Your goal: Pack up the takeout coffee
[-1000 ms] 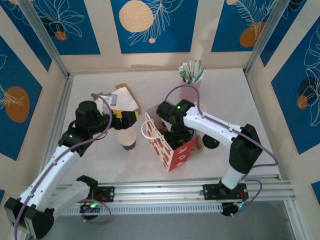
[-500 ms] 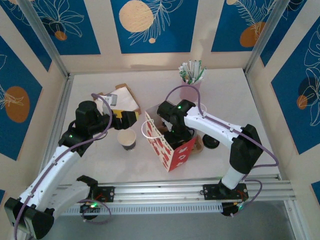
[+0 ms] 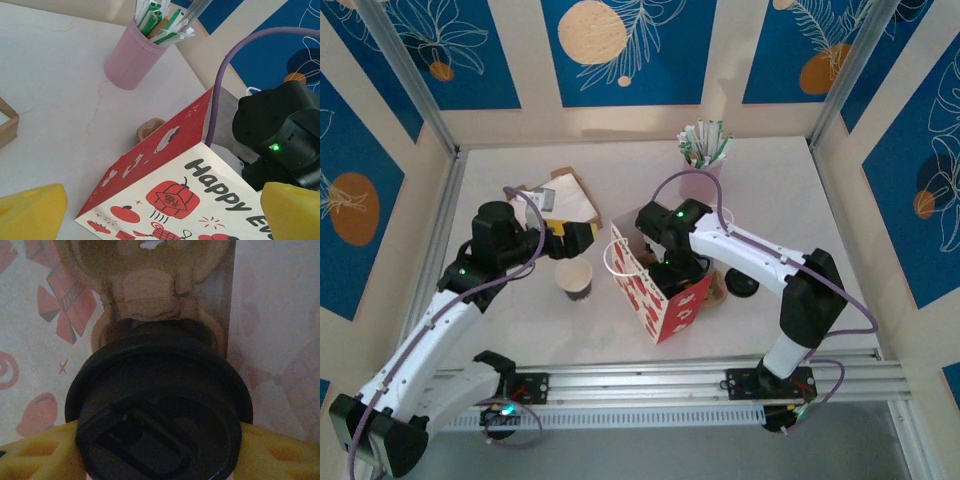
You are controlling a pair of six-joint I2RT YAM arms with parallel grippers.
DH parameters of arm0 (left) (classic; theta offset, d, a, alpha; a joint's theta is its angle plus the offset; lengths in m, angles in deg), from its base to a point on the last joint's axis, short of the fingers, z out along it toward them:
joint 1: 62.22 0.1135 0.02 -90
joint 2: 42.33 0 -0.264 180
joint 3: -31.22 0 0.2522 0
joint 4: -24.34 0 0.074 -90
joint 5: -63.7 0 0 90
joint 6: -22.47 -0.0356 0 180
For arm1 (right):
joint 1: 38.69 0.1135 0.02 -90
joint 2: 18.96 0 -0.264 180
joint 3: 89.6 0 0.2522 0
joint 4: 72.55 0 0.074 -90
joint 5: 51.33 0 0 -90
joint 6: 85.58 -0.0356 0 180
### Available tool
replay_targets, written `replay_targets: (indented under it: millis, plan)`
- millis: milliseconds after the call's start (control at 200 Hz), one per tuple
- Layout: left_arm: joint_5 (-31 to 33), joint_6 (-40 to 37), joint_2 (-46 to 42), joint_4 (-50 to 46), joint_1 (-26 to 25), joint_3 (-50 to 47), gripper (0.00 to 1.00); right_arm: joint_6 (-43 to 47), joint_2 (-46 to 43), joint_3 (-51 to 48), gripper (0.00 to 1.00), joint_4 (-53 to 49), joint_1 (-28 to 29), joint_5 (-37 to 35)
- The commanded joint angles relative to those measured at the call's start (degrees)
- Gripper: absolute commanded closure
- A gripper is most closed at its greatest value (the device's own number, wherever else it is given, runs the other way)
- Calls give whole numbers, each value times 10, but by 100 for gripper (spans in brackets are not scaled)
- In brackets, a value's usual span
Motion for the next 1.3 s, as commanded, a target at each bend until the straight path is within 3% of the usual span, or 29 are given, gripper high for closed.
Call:
replay_targets:
  millis: [0,410,1085,1296]
  plan:
    - [1,-15,-2,16,-7,12,1,3,58,-51,42,60,3,26]
    - [2,-13,-3,19,-7,9,1,2,52,-49,41,55,3,24]
    - [3,-12,-2,21,-9,8,1,-1,37,-33,22,37,3,14]
    - [3,-12,-1,22,-9,8,1,-2,35,-32,22,34,3,14]
